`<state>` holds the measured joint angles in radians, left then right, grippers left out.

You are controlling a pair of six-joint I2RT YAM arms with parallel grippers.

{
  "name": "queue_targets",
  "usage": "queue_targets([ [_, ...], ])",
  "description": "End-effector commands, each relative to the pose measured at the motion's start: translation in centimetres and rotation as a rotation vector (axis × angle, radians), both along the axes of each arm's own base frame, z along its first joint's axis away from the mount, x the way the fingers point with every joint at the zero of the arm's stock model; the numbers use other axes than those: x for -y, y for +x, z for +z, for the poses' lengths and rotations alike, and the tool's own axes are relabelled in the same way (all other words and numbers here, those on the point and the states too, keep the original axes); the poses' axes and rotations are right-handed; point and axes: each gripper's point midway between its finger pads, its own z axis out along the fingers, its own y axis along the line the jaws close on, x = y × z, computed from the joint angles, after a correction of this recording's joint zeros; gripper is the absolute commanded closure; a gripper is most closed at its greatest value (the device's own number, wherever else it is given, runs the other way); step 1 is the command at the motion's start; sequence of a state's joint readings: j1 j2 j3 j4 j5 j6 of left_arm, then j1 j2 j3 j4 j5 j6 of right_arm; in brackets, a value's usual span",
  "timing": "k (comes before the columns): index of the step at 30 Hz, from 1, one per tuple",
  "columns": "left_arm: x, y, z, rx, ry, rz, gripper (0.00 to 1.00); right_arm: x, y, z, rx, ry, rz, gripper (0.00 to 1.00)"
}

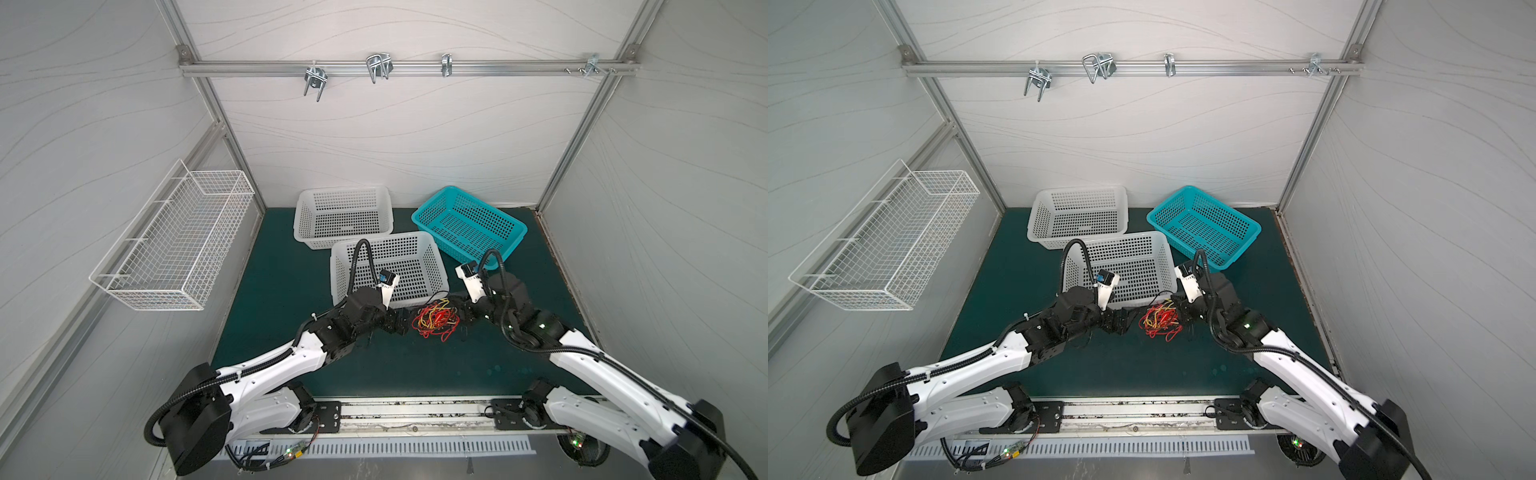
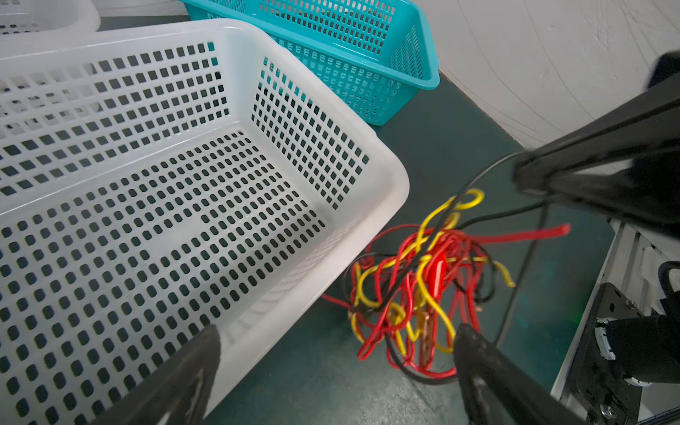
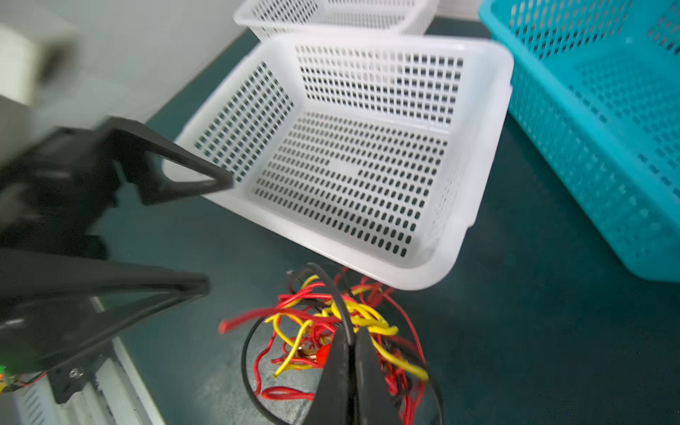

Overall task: Untangle and sort cables by color
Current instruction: Untie the cable.

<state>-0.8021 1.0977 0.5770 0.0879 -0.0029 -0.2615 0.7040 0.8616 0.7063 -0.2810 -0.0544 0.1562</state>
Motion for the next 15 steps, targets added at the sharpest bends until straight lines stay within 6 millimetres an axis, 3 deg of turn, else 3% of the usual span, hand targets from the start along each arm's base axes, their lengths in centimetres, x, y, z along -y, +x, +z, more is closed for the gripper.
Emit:
queue_targets([
  [1,1.3,0.6,2.8,0.062,-0.042,-0.036,0.01,0.8,-1.6,3.1,0.081,0.012,0.05,1.0],
  [6,2.1,0.4,3.6,0.078,-0.053,-0.079,0.01,0.9,-2.1,5.5,0.146,0.051,0.067,1.0],
  [10,3.2,0.0,5.1,0.097,-0.094,-0.14,0.01,1.4,-0.7,4.6,0.135,-0.008,0.005,1.0],
  [15,4.4,0.1,6.7,0.129,-0.117,-0.193,0.01,1.0,-0.6,3.1,0.113,-0.041,0.026,1.0],
])
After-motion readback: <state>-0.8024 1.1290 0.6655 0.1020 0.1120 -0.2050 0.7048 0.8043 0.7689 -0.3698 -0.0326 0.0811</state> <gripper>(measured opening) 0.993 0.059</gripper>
